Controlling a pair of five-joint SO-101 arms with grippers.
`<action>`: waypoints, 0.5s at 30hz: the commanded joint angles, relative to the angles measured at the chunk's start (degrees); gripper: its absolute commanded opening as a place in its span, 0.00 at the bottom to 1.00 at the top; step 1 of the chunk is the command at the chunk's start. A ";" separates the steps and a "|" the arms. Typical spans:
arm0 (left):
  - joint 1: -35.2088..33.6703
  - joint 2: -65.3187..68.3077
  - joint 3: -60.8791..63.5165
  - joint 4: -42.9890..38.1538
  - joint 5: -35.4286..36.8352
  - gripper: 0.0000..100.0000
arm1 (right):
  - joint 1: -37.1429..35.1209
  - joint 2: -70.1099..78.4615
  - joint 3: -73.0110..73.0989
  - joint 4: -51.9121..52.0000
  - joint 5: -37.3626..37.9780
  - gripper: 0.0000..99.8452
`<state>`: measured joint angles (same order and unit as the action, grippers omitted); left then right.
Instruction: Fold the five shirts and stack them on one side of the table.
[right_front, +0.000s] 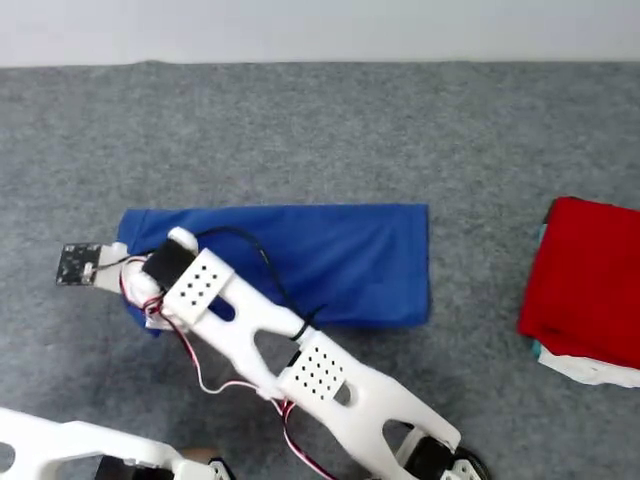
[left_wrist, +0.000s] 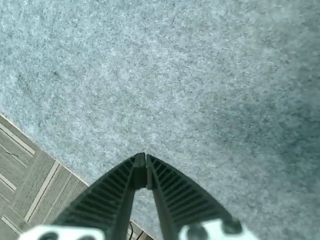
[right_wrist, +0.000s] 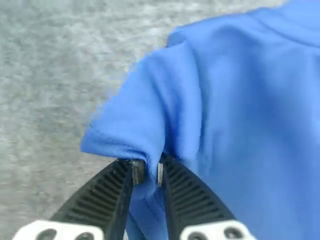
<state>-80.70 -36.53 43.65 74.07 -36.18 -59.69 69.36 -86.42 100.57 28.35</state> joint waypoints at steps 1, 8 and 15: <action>0.44 -0.62 -2.24 0.62 0.53 0.00 | 2.51 -5.14 -3.78 1.80 -0.35 0.01; 0.53 -0.62 -1.98 0.35 2.81 0.00 | 5.85 -4.70 -3.96 1.19 -0.26 0.01; 0.53 -0.62 -1.98 0.26 2.81 0.00 | 9.45 -4.70 -3.69 -3.30 -0.09 0.01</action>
<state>-80.70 -36.53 43.65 74.07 -33.98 -52.57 69.36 -87.91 98.81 28.35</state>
